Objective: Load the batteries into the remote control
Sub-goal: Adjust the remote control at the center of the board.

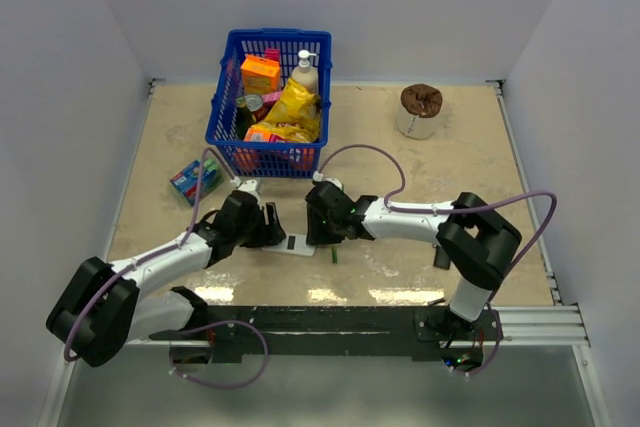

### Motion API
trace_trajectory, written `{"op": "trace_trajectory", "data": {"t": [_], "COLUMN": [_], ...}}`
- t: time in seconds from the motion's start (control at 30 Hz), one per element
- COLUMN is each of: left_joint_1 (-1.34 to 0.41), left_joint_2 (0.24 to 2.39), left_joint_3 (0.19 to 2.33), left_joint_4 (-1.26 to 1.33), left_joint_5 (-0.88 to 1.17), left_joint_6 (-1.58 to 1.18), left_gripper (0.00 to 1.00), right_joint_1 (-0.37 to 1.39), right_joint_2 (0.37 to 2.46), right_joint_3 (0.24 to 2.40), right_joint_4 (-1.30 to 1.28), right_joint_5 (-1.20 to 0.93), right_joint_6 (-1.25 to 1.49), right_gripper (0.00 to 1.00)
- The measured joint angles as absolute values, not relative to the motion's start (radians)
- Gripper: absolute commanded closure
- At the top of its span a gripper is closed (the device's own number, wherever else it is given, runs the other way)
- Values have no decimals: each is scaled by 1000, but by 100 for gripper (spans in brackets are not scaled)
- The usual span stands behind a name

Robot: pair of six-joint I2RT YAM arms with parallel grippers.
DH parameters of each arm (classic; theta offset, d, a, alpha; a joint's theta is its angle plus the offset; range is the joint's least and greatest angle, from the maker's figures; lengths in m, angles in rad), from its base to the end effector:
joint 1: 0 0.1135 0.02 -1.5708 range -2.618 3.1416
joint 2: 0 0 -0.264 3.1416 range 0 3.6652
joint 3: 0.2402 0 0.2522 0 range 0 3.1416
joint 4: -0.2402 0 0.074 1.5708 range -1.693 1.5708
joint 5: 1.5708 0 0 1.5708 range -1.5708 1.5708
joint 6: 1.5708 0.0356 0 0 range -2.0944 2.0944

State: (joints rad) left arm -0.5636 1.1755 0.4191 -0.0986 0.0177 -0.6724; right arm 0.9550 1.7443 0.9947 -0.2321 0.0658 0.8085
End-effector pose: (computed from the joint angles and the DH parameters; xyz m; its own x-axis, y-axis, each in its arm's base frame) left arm 0.1768 -0.1125 0.1500 -0.8378 -0.2072 -0.5051 0.0283 0.9075 -0.4192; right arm 0.2021 0.2816 0.1595 -0.9055 -0.0303 -0.4232 -0.2006 0.9095 0.3641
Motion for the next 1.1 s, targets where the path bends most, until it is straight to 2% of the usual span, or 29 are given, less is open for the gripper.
{"op": "trace_trajectory", "data": {"t": [0.2,0.3,0.4,0.7,0.9,1.03,1.1], "left_joint_1": [-564,-564,-566,-571,-570,-571,-571], "left_joint_2": [1180,1173,1141,1086,1111,1141,1156], "left_joint_3": [419,419,417,408,409,424,427], "left_joint_4": [-89,-90,-116,-200,-183,-179,-173], "left_joint_5": [17,17,17,27,41,28,9], "left_joint_6": [-678,-686,-696,-697,-696,-694,-689], "left_gripper": [31,25,24,24,28,39,41], "right_joint_1": [958,958,955,937,935,935,937], "right_joint_2": [1739,1739,1739,1744,1756,1773,1781], "right_joint_3": [999,999,997,991,989,1007,1020], "right_joint_4": [-250,-246,-234,-211,-194,-208,-221], "right_joint_5": [80,75,59,22,6,-6,-9], "right_joint_6": [794,786,778,764,755,742,735], "right_gripper": [70,73,86,100,100,100,100]}}
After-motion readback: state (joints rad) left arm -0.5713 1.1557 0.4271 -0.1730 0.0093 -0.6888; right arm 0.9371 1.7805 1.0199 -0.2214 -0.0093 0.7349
